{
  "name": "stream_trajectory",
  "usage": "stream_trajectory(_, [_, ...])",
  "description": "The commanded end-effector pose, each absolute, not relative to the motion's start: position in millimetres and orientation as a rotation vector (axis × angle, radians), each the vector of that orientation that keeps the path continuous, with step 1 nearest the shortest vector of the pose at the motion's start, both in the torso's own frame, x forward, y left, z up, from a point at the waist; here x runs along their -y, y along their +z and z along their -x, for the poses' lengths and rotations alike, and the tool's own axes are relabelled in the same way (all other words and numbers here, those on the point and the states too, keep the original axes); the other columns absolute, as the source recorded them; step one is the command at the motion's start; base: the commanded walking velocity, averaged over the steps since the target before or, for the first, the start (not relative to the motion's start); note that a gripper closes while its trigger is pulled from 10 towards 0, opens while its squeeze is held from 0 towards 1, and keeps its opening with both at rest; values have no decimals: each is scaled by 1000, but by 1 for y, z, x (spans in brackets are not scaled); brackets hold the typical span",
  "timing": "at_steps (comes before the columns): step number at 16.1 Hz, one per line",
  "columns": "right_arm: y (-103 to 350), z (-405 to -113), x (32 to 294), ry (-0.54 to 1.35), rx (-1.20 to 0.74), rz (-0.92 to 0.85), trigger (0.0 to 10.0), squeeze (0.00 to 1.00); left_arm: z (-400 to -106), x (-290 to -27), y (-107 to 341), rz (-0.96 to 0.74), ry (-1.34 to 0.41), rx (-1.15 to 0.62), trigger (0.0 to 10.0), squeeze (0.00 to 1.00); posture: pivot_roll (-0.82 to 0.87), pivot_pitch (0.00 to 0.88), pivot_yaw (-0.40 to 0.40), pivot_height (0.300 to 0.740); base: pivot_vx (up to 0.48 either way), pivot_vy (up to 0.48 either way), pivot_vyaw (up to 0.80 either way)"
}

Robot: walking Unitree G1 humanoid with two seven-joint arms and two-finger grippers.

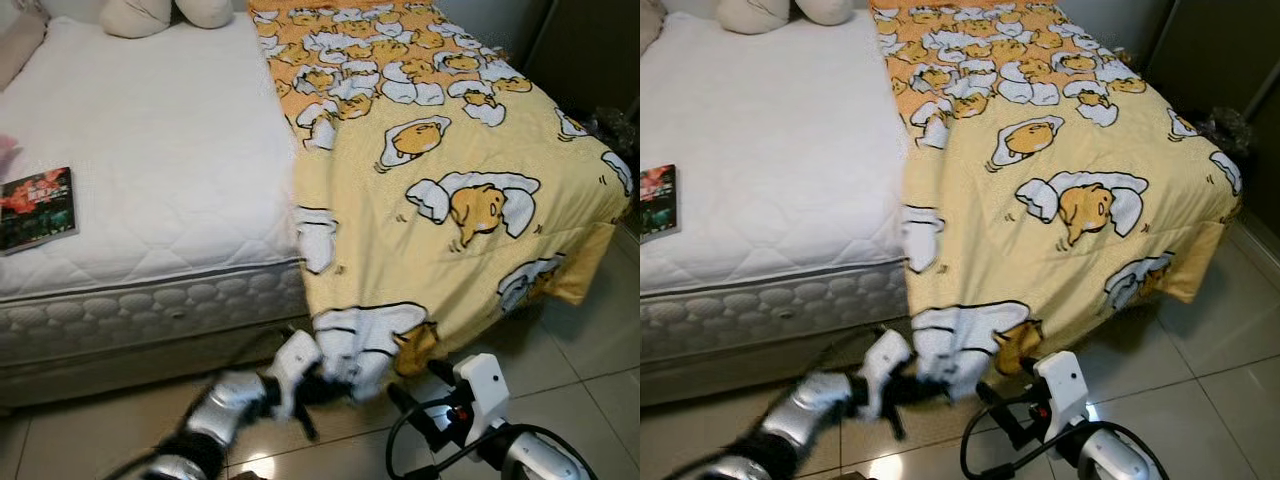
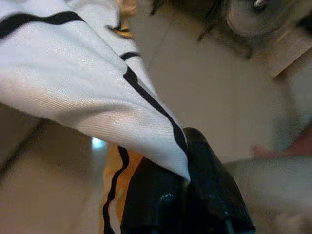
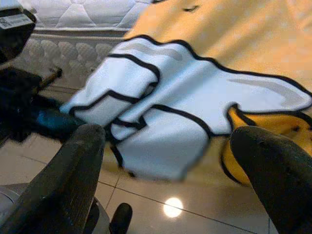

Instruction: Clean up the room

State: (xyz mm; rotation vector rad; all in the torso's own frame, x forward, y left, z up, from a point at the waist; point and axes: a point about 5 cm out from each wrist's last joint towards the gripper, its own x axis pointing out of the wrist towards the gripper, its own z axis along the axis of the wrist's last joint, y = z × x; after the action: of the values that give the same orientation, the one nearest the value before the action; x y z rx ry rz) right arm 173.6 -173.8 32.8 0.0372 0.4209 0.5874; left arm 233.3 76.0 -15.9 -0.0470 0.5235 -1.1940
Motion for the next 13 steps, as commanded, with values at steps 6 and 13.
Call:
stream_trajectory(6, [36, -171, 172, 632, -426, -36, 10000, 0, -206, -60, -31, -411, -1408, -484, 10000, 0, -189, 66, -4, 740, 0, 0, 0])
stream_trajectory(13, [47, -171, 167, 722, -359, 49, 10000, 0, -188, -51, -55, -722, -1409, -538, 10000, 0, -204, 69, -26, 740, 0, 0, 0])
